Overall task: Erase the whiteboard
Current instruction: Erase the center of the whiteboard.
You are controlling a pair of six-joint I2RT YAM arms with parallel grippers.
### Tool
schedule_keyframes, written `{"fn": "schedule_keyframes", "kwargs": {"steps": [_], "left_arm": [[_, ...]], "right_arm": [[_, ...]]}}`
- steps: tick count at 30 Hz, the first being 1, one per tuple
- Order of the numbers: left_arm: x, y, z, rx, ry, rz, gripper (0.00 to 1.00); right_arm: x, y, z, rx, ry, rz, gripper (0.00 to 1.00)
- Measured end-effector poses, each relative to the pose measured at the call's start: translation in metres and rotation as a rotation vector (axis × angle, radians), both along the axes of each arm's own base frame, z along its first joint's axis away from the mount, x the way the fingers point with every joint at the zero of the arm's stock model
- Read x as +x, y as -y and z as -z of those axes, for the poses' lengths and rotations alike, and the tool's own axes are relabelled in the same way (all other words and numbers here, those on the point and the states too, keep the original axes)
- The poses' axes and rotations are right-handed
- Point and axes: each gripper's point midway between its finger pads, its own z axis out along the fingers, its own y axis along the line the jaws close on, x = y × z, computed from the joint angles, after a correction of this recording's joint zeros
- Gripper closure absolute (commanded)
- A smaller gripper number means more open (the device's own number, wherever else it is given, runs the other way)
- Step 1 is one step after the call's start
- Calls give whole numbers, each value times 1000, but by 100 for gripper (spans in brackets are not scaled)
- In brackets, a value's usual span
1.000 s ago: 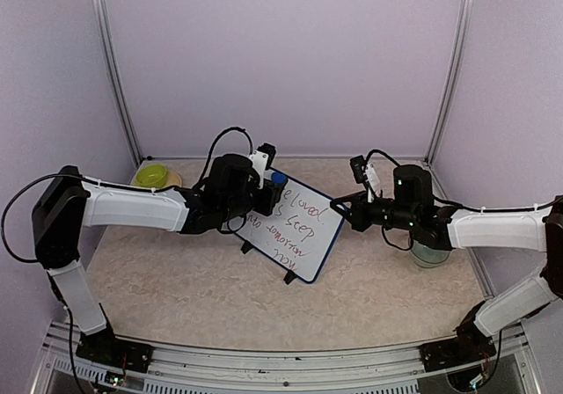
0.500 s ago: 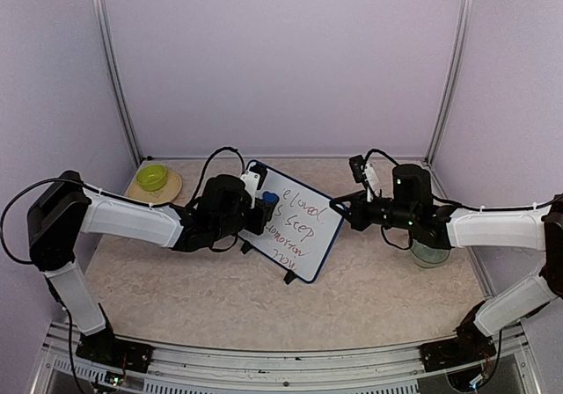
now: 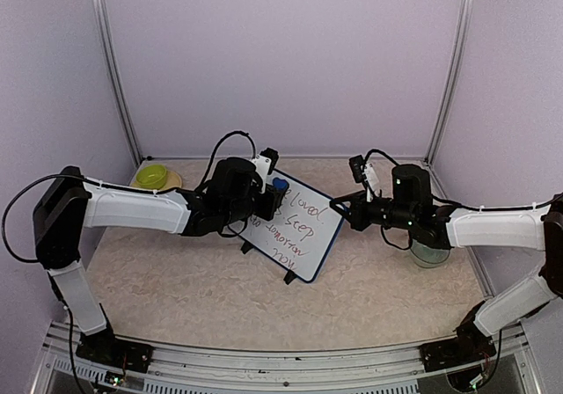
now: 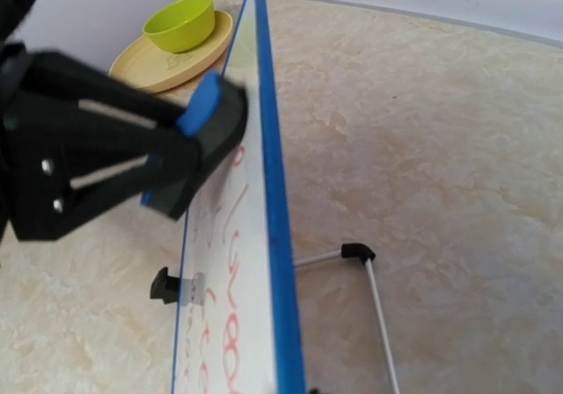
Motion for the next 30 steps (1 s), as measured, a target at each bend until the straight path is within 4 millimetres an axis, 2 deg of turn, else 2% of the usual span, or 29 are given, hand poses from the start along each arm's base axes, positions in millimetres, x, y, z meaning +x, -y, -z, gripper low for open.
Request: {"fn": "schedule_keyframes", "kwargs": {"steps": [4,8,12,20,30], "left_arm": [[4,11,-16,-22,26,12,83],[4,11,-14,-23,28,10,83],[-1,7,-6,-30,32,8,83],[-18,-13,30,18,-15,-4,83],[-13,-9,29,51,-26,-9,83]], "right_arm": [[0,-1,0,2,0,-5,100],[0,-1,0,2,-1,-6,100],[0,-2,-1,2,-1,-9,100],[2,-4,-1,1,-2,-12,100],[4,-3,1,-8,-6,1,100]]}}
